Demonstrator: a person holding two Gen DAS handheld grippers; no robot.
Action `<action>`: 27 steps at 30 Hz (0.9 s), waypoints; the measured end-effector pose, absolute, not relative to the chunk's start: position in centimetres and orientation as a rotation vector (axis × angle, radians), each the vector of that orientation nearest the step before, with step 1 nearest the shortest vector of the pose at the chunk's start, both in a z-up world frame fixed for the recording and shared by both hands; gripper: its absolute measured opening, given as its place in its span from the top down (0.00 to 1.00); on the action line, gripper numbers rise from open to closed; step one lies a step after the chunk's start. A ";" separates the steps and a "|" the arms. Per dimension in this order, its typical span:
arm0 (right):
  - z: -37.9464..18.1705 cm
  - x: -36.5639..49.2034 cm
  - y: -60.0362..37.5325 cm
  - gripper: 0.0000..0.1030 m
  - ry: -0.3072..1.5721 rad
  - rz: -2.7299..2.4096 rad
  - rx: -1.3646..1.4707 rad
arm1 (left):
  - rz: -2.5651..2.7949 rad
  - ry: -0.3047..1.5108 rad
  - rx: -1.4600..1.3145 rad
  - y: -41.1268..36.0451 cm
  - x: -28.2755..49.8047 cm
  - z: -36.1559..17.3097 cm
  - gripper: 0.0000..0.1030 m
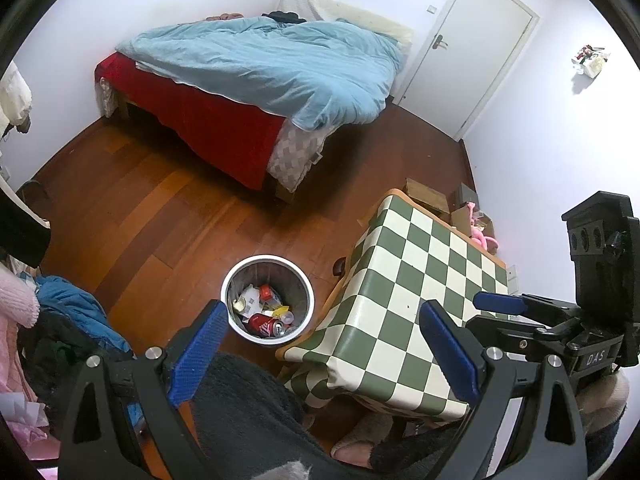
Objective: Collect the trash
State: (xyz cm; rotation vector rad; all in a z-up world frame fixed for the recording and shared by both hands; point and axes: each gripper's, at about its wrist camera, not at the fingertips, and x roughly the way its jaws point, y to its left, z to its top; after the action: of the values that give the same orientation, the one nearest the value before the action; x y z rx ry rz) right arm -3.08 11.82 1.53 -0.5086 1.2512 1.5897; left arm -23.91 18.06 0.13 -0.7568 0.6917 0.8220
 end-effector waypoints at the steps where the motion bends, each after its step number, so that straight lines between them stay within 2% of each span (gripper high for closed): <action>1: 1.5 -3.1 11.9 0.00 1.252 1.589 -0.508 | 0.820 0.689 -0.757 18.1 -23.9 0.1 0.05; 6: 1.4 -3.1 11.5 0.00 1.255 1.591 -0.507 | 0.819 0.692 -0.761 18.2 -23.9 -0.1 0.05; 8: 1.5 -3.0 11.6 0.00 1.255 1.592 -0.510 | 0.820 0.695 -0.766 18.2 -23.8 -0.3 0.00; 27: 1.1 -3.0 11.9 0.00 1.277 1.554 -0.483 | 0.766 0.685 -0.800 17.3 -23.2 -0.2 0.00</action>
State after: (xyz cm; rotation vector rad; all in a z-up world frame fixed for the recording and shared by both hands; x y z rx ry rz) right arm -2.99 11.91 1.09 -0.4831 1.2772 1.5543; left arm -23.25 17.31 -0.19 -0.8003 0.6848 0.7659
